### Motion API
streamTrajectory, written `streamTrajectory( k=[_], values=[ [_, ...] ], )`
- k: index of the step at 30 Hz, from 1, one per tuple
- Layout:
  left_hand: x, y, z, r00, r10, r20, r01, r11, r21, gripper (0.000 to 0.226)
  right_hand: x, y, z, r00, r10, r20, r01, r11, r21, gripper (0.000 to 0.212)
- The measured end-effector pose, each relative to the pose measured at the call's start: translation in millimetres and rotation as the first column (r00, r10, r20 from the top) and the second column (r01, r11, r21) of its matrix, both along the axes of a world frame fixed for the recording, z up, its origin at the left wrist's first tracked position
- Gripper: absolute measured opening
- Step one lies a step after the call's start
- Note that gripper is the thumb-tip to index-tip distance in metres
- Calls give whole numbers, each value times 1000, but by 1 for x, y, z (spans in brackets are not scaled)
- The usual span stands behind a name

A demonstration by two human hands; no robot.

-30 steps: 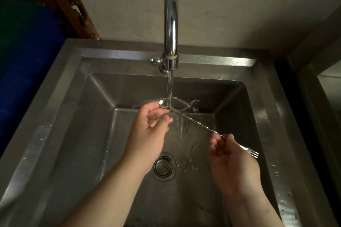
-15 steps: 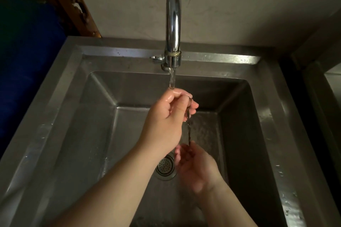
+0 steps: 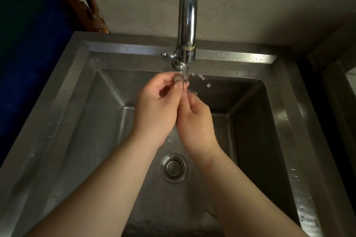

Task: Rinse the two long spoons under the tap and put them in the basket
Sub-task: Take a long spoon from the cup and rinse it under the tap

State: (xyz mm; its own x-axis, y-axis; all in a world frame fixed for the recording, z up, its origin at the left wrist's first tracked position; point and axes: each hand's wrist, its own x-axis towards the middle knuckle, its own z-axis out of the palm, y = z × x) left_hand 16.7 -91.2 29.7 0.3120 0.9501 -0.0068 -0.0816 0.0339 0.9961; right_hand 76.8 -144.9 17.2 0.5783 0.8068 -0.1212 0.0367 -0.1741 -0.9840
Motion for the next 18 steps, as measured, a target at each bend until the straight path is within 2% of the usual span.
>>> streamTrajectory(
  k=[3, 6, 9, 11, 16, 18],
  values=[
    [-1, 1, 3, 999, 3, 39, 1, 995, -98, 22, -7, 9, 3, 998, -29, -64, 34, 996, 82, 39],
    [0, 1, 5, 999, -8, 47, 14, 990, -138, 24, -8, 11, 0, 987, 27, -156, -4, 990, 141, 33],
    [1, 12, 9, 998, 35, 47, -29, 991, -130, 19, -7, -1, -12, 991, 95, -96, -86, 992, 92, 31],
    [1, 17, 11, 998, 37, 58, -29, 991, -127, 18, -7, -7, -18, 993, 86, -77, -82, 995, 55, 35],
    [-1, 0, -2, 994, -110, 19, 112, 980, -166, 18, 0, 1, -9, 981, 64, -183, -43, 992, 116, 32],
    [-2, -1, -4, 995, -96, 19, 98, 980, -175, 17, 2, 1, -10, 981, 88, -172, -67, 990, 127, 33]
  ],
)
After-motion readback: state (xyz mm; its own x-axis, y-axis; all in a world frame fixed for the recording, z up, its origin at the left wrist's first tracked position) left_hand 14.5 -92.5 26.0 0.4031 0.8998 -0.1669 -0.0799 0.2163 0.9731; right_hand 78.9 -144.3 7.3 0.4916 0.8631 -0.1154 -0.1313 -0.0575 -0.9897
